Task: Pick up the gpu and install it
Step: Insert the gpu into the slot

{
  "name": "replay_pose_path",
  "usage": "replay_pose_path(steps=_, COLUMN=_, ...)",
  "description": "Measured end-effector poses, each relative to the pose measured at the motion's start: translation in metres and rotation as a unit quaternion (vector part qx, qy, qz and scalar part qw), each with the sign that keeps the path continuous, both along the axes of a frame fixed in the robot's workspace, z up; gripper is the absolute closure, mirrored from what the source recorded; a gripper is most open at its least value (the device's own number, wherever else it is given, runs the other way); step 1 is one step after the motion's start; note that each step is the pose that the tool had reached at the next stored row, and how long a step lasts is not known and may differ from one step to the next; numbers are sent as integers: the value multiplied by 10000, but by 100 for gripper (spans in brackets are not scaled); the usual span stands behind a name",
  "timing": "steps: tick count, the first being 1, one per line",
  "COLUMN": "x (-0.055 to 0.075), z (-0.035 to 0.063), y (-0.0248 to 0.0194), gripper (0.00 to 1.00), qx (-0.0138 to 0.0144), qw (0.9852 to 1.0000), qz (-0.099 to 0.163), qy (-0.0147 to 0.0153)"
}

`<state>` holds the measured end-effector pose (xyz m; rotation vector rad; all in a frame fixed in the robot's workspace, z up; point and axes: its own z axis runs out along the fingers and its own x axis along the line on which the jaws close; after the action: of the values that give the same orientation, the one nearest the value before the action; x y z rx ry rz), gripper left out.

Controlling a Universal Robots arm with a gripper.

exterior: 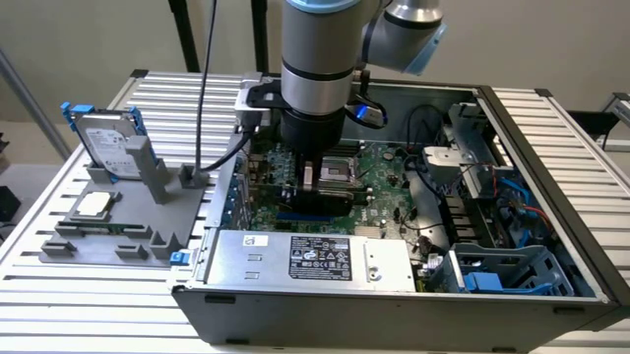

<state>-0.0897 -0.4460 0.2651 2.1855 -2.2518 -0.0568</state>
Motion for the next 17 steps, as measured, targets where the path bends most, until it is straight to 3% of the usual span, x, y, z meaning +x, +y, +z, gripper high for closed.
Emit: replay_pose_path(steps=17, x=-25, z=-46, y=4, gripper=74, qx=11, qw=10000, qz=-8, qy=-1)
